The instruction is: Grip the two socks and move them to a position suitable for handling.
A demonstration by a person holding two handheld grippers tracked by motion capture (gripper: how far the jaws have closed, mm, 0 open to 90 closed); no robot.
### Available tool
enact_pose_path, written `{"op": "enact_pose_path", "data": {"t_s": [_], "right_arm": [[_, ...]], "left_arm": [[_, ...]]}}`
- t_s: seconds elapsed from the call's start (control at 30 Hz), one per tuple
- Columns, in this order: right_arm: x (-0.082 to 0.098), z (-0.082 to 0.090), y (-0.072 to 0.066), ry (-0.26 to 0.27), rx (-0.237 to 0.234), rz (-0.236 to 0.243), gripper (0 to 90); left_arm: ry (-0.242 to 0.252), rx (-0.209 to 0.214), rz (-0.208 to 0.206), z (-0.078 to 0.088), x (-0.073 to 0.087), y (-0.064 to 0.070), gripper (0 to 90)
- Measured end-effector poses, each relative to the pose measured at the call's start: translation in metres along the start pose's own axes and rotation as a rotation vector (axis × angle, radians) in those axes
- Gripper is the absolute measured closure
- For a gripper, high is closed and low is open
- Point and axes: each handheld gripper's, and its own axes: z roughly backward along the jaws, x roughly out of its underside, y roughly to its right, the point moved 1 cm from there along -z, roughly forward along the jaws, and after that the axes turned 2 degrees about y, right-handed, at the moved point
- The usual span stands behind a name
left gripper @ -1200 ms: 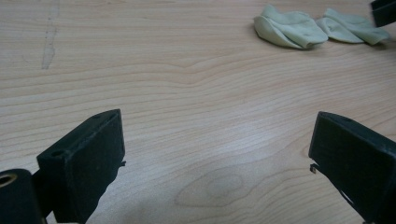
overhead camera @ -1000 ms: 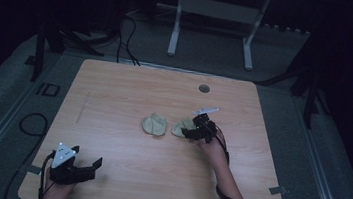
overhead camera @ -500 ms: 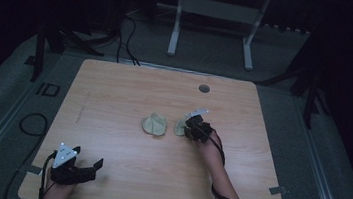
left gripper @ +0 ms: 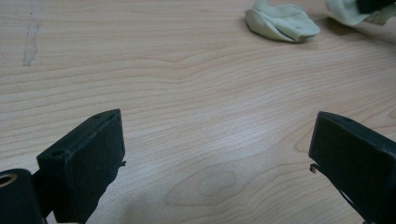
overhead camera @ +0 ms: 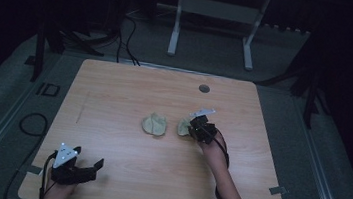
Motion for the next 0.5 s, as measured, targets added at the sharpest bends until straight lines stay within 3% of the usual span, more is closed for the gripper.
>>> {"op": "enact_pose_path", "data": {"t_s": [0.23, 0.5], "right_arm": [[0.004, 0.033, -0.007, 0.062, -0.015, -0.007, 82.5], [0.017, 0.063, -0.018, 0.093, -0.03, -0.017, 82.5]], "left_arm": [[0.0, 0.002, -0.007, 0.0, 0.0, 0.001, 3.5], [0.006, -0.001, -0.008, 0.0, 0.0, 0.001, 3.6]]}}
